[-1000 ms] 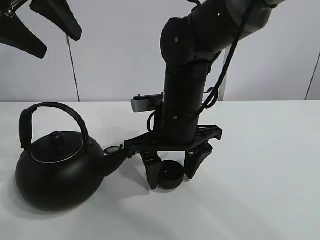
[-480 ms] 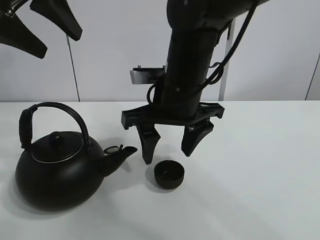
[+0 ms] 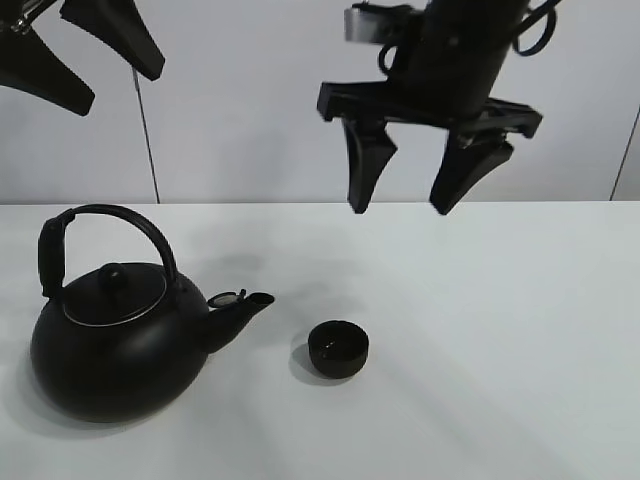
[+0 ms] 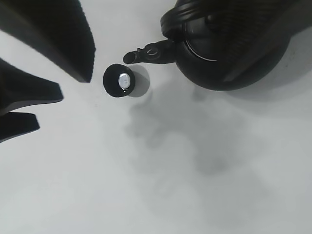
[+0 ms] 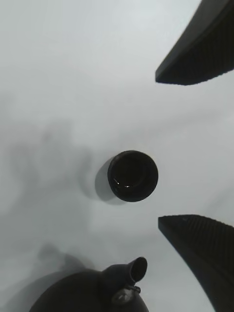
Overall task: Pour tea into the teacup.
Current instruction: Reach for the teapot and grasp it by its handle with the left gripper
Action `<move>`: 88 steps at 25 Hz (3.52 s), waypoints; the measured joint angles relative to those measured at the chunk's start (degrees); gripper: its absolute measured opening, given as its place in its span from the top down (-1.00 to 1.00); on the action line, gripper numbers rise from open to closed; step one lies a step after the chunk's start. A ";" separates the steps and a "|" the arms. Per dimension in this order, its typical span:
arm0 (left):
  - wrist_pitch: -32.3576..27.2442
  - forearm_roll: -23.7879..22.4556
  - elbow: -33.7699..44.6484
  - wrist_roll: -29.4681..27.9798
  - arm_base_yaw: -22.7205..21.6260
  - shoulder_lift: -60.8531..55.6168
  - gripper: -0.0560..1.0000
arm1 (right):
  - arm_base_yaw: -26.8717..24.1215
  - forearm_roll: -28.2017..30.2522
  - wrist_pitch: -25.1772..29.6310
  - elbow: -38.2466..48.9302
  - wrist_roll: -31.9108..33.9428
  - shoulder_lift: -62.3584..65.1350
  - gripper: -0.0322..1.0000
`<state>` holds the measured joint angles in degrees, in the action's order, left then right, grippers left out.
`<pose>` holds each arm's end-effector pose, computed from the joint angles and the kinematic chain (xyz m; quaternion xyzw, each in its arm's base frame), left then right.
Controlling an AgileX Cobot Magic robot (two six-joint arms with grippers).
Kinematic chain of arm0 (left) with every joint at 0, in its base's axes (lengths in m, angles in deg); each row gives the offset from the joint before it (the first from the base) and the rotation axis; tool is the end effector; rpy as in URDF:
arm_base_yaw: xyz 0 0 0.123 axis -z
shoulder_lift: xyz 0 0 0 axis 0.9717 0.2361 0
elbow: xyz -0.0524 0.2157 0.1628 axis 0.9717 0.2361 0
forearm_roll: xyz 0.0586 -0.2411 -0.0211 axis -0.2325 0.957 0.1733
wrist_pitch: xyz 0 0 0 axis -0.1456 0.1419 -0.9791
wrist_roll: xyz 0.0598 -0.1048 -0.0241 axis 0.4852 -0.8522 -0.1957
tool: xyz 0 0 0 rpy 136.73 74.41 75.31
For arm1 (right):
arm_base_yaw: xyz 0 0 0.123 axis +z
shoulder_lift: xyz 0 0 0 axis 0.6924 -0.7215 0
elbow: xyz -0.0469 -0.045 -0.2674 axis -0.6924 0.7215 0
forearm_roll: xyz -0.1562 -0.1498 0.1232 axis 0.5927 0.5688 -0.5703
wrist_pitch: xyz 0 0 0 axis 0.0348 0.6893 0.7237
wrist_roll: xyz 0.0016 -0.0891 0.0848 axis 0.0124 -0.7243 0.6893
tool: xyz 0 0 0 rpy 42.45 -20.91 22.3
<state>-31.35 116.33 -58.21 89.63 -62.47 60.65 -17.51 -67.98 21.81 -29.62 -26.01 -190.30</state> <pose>0.3237 -0.1299 0.2723 0.0944 0.9306 -0.2485 0.2517 0.3445 0.1832 0.2119 -0.1518 0.9777 0.0859 0.1166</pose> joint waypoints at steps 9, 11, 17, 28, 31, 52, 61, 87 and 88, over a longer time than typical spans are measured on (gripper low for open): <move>0.01 0.00 0.00 0.00 0.00 0.00 -0.08 | -5.96 -0.07 3.17 3.63 -2.43 9.36 -0.06; 0.01 0.00 0.00 0.00 0.00 0.00 -0.08 | -7.30 -0.07 3.10 5.79 -2.97 10.48 -0.06; 0.16 0.00 0.00 0.00 0.00 0.00 -0.08 | -8.89 -0.25 3.11 9.38 -3.91 12.73 -0.06; 0.42 0.00 0.00 0.00 0.00 0.00 -0.08 | -8.89 -1.31 3.11 9.39 -3.92 13.68 -0.06; 0.42 0.00 0.00 0.00 0.00 0.00 -0.08 | -8.89 -1.37 3.11 9.39 -4.02 13.68 -0.06; 4.52 0.22 0.00 0.00 0.00 0.00 -0.08 | -8.89 -1.52 3.11 9.39 -4.13 13.68 -0.06; 19.19 7.58 6.88 13.97 0.00 -7.30 -0.08 | -8.89 -1.52 1.93 9.39 -4.29 13.68 -0.06; 32.70 24.20 21.95 43.59 0.00 -21.56 -0.08 | -8.89 -1.52 -5.15 9.39 -4.33 13.68 -0.06; 32.11 24.20 21.95 43.59 0.00 -21.56 -0.08 | -8.89 -1.52 -6.26 9.39 -4.33 13.68 -0.06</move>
<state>0.76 140.53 -36.26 133.22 -62.47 39.08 -26.40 -69.50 15.56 -20.23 -30.34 -176.62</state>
